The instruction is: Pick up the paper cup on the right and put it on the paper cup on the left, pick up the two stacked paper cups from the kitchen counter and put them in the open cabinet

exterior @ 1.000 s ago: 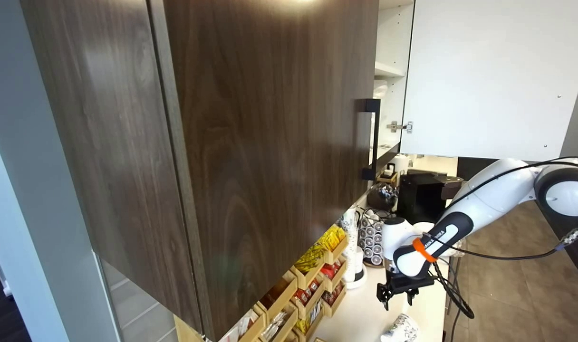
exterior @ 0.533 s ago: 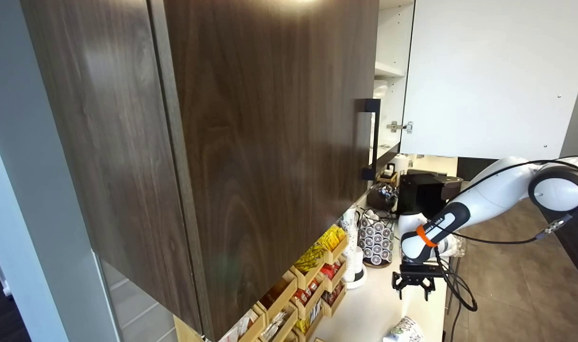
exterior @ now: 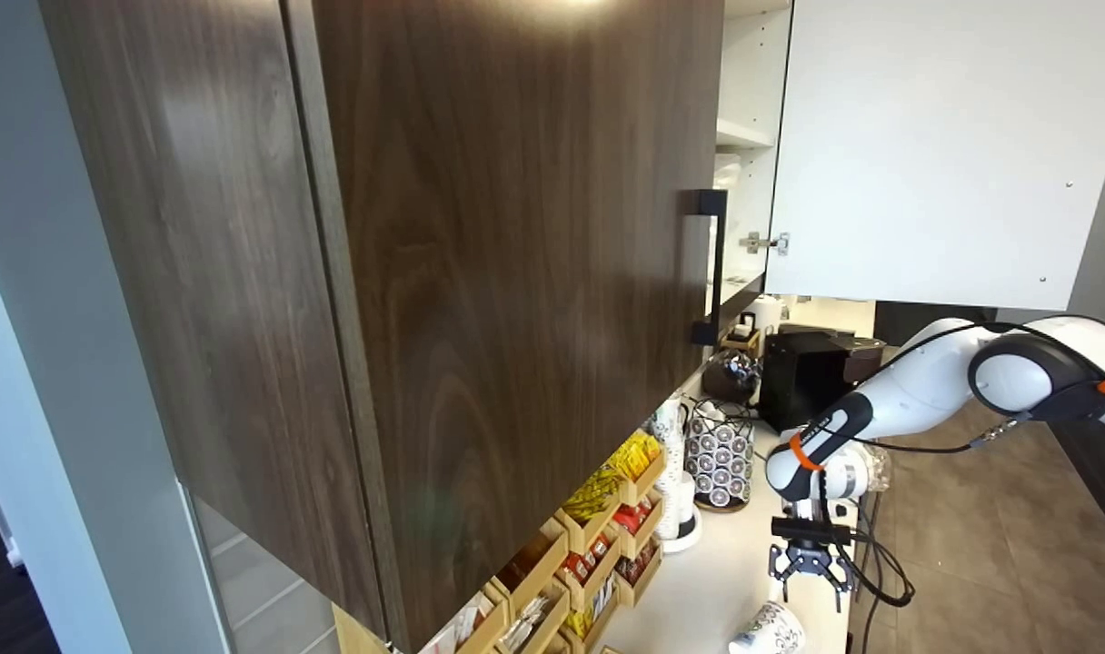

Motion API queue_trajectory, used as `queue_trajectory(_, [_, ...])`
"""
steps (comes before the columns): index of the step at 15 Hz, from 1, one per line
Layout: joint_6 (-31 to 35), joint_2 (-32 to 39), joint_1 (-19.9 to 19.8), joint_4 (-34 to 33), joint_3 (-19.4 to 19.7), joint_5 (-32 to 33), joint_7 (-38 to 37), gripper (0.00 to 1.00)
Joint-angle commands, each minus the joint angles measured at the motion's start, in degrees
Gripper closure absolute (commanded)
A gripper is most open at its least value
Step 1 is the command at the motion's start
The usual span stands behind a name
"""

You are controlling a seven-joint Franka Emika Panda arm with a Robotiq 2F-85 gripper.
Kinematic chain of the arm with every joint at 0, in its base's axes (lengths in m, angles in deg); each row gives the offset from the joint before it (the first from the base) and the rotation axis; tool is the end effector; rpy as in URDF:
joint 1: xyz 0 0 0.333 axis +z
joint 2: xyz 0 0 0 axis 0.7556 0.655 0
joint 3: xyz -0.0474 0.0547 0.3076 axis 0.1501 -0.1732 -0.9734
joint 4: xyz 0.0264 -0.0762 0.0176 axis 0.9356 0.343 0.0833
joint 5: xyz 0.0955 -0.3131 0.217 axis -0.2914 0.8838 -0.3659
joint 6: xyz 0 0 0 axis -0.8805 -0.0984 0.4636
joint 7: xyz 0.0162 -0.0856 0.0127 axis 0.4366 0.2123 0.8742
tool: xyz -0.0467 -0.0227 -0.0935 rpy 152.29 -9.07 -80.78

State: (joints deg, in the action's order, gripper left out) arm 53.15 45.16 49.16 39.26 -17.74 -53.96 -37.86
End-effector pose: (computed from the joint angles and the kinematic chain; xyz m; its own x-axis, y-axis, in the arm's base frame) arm 0.5285 -0.0243 0.1248 0.4596 -0.7950 -0.3959 -0.8143 -0.5552 0.1695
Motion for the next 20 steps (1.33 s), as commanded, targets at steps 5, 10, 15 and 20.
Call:
queue_trajectory(5, [-16.2, 9.8, -5.9, -10.4, -3.5, -14.6, 2.8, 0.0])
queue_trajectory(10, [-26.1, 14.1, -8.1, -15.4, -3.5, -24.7, 3.8, 0.51])
queue_trajectory(15, [-28.9, 17.6, -8.1, -18.6, -2.5, -33.8, 5.4, 0.89])
queue_trajectory(20, [-24.0, 12.6, -5.2, -16.6, -0.5, -34.1, 11.4, 0.99])
